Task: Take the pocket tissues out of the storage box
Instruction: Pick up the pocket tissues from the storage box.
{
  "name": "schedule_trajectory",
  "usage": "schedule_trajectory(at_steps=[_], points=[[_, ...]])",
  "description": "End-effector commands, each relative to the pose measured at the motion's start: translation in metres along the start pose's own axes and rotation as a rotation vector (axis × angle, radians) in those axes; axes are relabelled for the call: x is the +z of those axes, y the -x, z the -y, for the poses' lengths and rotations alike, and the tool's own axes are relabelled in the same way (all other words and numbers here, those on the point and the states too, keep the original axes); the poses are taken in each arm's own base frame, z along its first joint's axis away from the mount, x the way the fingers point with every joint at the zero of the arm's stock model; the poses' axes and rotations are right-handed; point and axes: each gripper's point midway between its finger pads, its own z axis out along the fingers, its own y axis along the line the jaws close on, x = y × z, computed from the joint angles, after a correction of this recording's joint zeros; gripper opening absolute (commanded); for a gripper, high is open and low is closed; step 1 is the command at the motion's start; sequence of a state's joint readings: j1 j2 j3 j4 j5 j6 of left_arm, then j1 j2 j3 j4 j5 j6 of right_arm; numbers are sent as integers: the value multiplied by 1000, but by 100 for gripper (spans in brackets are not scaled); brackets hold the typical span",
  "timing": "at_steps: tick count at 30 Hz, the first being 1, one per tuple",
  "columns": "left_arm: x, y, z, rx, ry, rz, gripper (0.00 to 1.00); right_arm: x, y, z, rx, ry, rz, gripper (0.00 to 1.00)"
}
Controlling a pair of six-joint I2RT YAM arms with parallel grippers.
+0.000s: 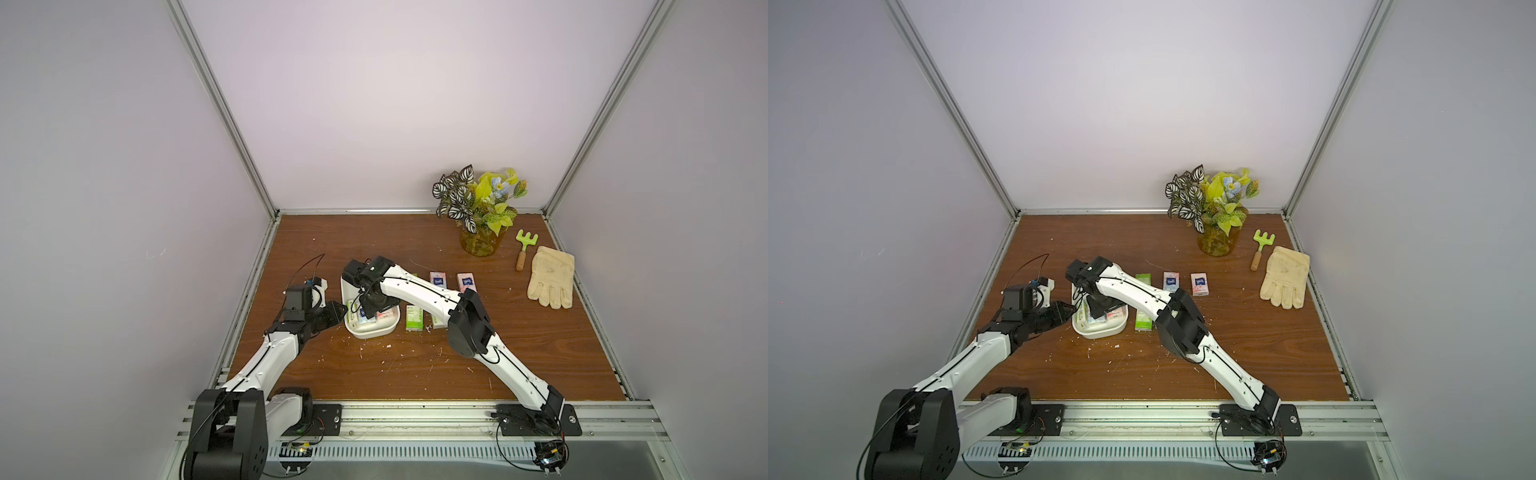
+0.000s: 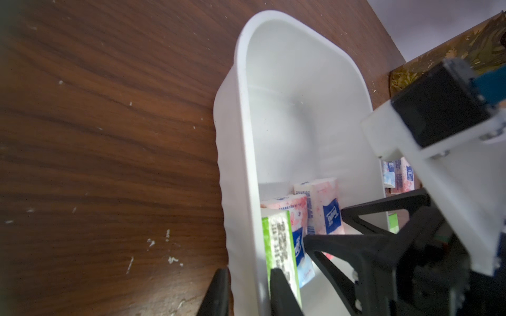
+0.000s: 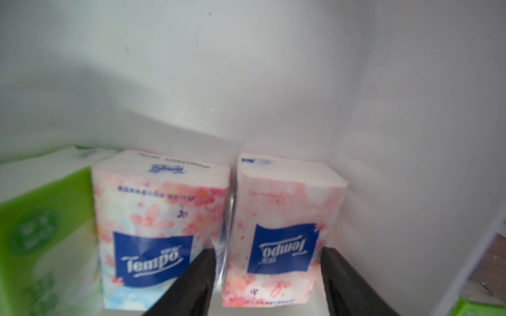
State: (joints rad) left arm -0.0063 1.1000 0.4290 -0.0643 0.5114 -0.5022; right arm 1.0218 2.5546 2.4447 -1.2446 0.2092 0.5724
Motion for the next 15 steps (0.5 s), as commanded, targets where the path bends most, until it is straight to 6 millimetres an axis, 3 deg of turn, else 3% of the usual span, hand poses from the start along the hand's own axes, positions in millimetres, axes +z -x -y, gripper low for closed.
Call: schedule_trajectory(at_steps=[1, 4, 8, 12, 15], points=[[0, -1, -7, -9, 30, -5, 22, 22, -17, 0, -12, 5, -84, 68], [0, 0, -7, -8, 29, -5, 22, 16, -10, -10, -6, 63, -58, 65], [0, 0, -7, -8, 29, -5, 21, -7, 8, -23, -6, 148, 16, 63], [0, 0, -7, -8, 30, -4, 21, -27, 18, -24, -6, 176, 71, 63], [0, 0, -7, -5, 28, -5, 21, -28, 16, -17, 5, 145, 64, 65]])
